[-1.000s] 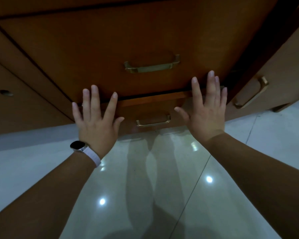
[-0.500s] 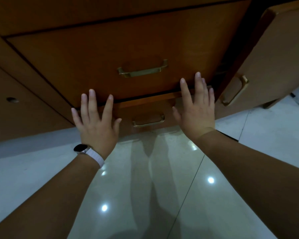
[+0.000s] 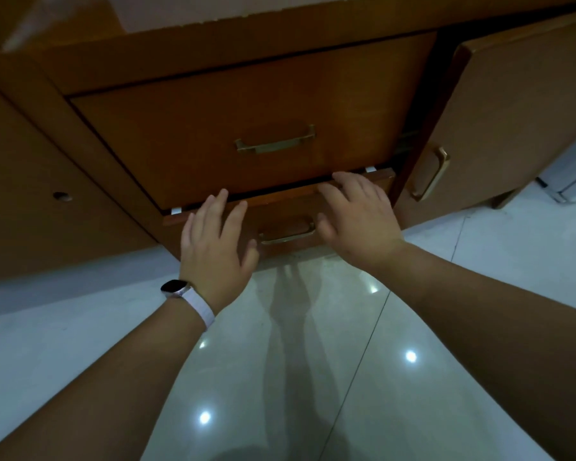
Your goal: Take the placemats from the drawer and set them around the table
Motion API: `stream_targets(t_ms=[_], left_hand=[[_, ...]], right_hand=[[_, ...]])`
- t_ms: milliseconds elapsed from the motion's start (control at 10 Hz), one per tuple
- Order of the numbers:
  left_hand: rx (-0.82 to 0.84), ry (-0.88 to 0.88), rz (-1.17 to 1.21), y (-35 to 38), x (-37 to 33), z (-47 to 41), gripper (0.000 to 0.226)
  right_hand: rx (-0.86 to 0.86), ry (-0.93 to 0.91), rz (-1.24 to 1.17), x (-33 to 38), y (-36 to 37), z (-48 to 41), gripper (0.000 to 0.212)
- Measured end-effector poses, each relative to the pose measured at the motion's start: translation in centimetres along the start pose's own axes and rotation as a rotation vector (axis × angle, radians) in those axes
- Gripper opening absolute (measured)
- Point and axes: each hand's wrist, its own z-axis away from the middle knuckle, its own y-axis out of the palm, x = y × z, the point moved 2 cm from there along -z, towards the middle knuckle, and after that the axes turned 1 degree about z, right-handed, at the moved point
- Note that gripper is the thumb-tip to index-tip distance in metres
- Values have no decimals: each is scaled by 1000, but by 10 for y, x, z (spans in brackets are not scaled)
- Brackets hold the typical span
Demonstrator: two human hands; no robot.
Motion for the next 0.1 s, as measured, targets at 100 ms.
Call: stream_targets(t_ms=[100], left_hand=[[144,79,6,-15,-7,-5,60]], right_hand=[[97,27,-15,5,-10,2,44]])
